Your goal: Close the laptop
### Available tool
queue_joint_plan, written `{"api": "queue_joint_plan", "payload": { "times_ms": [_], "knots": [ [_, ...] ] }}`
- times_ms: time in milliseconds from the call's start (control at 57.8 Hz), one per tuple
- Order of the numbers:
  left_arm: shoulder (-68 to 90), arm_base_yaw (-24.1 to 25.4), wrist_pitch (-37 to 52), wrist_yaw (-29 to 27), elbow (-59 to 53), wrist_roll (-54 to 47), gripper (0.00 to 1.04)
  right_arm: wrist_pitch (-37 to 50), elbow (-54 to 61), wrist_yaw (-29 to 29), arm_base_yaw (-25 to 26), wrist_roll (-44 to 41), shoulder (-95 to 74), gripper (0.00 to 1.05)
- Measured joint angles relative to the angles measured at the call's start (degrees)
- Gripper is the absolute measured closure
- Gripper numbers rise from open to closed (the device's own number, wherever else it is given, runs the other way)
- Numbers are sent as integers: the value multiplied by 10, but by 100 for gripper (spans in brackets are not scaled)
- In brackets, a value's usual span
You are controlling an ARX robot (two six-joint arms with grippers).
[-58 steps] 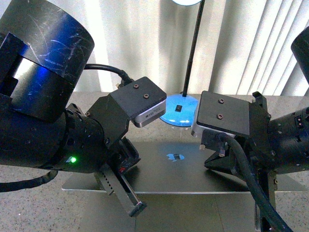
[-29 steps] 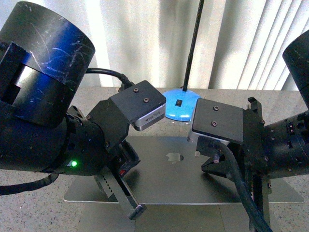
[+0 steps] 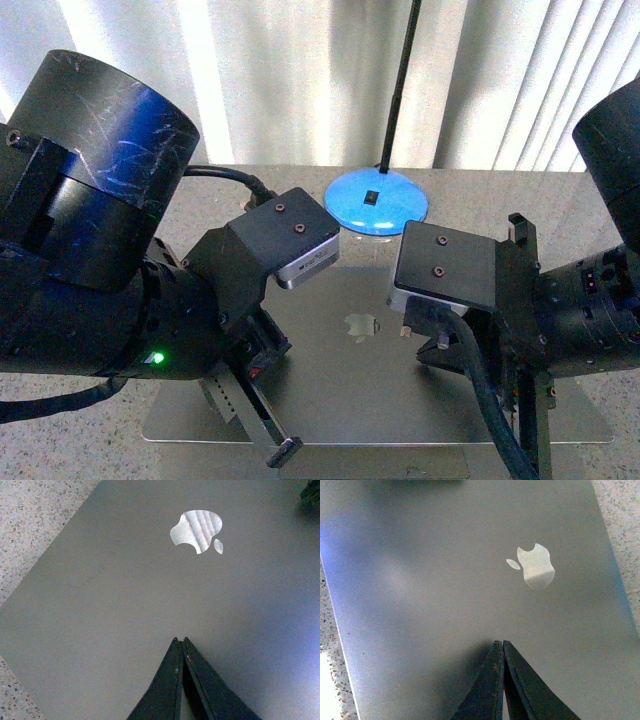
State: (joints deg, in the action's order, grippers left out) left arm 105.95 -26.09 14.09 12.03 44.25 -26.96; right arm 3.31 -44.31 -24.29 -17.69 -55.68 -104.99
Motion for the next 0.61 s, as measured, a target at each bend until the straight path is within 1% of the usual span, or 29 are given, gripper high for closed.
{"api": "queue_joint_plan", "payload": {
  "times_ms": [606],
  "knots": [
    [58,28,66,26,-26,22,101,35,24,1,5,15,-43,102]
  ]
}}
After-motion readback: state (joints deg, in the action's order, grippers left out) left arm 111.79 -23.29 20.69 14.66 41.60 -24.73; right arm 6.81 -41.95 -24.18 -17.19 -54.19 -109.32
